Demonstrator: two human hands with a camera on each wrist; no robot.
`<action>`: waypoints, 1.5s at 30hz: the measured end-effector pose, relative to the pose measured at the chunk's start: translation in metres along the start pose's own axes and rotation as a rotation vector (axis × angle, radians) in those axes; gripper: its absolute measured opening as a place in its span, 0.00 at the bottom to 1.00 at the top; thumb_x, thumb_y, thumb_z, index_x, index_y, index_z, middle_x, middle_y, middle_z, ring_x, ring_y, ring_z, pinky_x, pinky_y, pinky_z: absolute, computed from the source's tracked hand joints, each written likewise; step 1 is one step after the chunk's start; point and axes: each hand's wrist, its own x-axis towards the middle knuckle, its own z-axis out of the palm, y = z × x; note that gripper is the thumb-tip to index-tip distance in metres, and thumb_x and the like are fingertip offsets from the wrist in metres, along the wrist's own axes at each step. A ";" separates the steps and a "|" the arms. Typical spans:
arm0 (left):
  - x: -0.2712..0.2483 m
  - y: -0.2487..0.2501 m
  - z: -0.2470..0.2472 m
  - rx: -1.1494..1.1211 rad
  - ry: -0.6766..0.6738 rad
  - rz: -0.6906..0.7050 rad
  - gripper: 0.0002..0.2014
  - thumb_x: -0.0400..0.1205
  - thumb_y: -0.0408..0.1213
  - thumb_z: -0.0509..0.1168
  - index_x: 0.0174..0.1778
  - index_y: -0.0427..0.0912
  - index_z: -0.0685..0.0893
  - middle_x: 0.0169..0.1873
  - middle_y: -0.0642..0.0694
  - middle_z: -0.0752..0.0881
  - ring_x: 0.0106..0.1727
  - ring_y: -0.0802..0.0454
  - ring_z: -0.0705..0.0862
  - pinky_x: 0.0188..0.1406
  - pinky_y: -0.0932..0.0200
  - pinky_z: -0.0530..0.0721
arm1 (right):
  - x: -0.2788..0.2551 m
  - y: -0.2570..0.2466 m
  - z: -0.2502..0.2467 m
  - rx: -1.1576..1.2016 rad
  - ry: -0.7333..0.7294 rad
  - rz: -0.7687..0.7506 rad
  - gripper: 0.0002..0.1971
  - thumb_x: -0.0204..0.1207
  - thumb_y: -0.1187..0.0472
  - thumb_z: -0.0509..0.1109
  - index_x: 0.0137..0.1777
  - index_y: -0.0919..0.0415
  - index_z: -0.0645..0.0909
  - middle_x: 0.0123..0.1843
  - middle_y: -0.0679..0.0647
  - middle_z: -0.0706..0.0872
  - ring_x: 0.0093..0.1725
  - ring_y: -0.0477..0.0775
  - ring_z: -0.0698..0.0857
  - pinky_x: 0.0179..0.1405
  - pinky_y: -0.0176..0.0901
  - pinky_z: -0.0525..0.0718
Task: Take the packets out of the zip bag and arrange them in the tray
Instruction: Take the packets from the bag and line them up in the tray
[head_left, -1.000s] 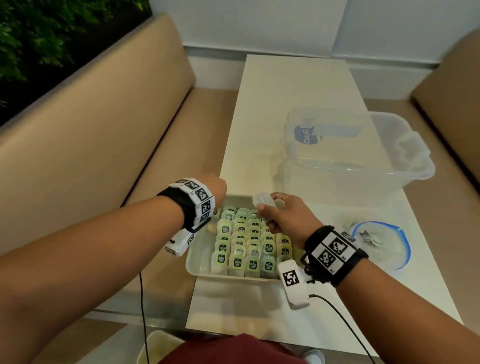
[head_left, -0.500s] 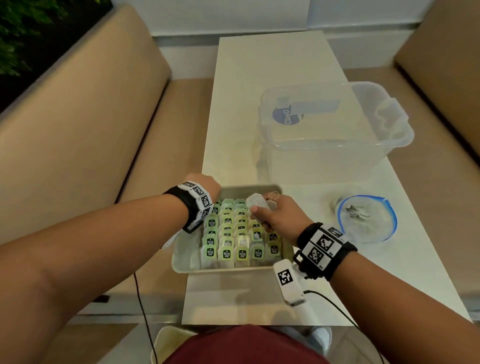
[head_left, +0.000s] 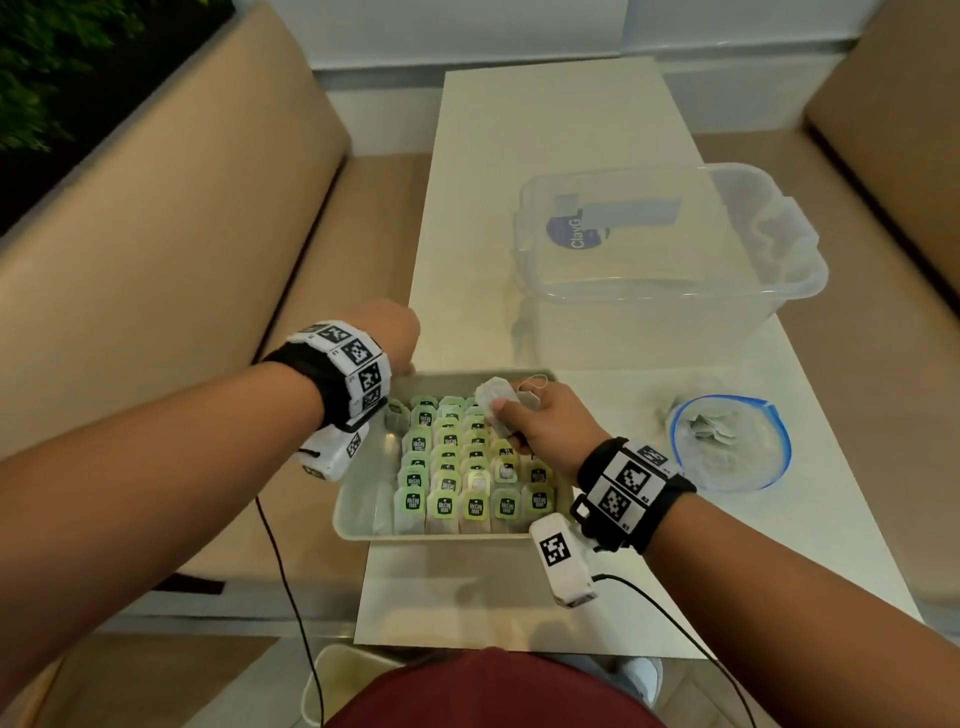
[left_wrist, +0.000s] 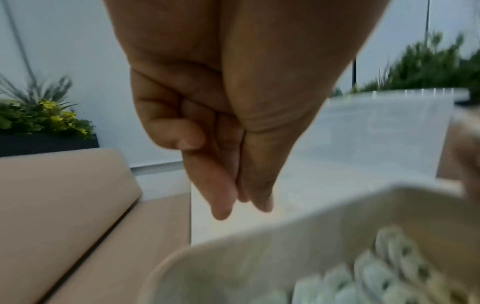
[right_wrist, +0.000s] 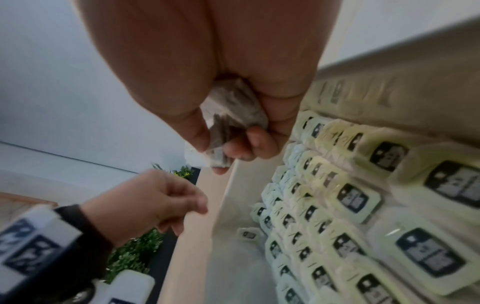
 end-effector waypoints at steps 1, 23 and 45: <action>-0.005 -0.003 -0.006 -0.078 0.059 0.037 0.12 0.81 0.48 0.68 0.47 0.43 0.90 0.36 0.48 0.87 0.39 0.49 0.86 0.35 0.58 0.80 | 0.002 -0.002 0.001 0.007 0.007 -0.017 0.11 0.82 0.56 0.69 0.38 0.56 0.84 0.27 0.54 0.82 0.28 0.55 0.78 0.33 0.49 0.78; -0.079 -0.018 -0.004 -0.681 0.293 0.200 0.06 0.79 0.41 0.71 0.48 0.57 0.83 0.31 0.58 0.85 0.35 0.64 0.82 0.39 0.62 0.76 | 0.016 -0.047 0.028 -0.066 -0.140 -0.103 0.09 0.80 0.54 0.73 0.43 0.58 0.88 0.24 0.43 0.80 0.25 0.48 0.72 0.28 0.43 0.73; -0.054 -0.076 0.083 -0.600 0.079 -0.094 0.13 0.78 0.55 0.70 0.44 0.49 0.89 0.39 0.52 0.90 0.42 0.51 0.86 0.39 0.58 0.80 | 0.073 -0.034 0.107 -0.534 -0.170 0.181 0.06 0.74 0.59 0.79 0.45 0.59 0.87 0.29 0.45 0.80 0.23 0.42 0.75 0.21 0.34 0.72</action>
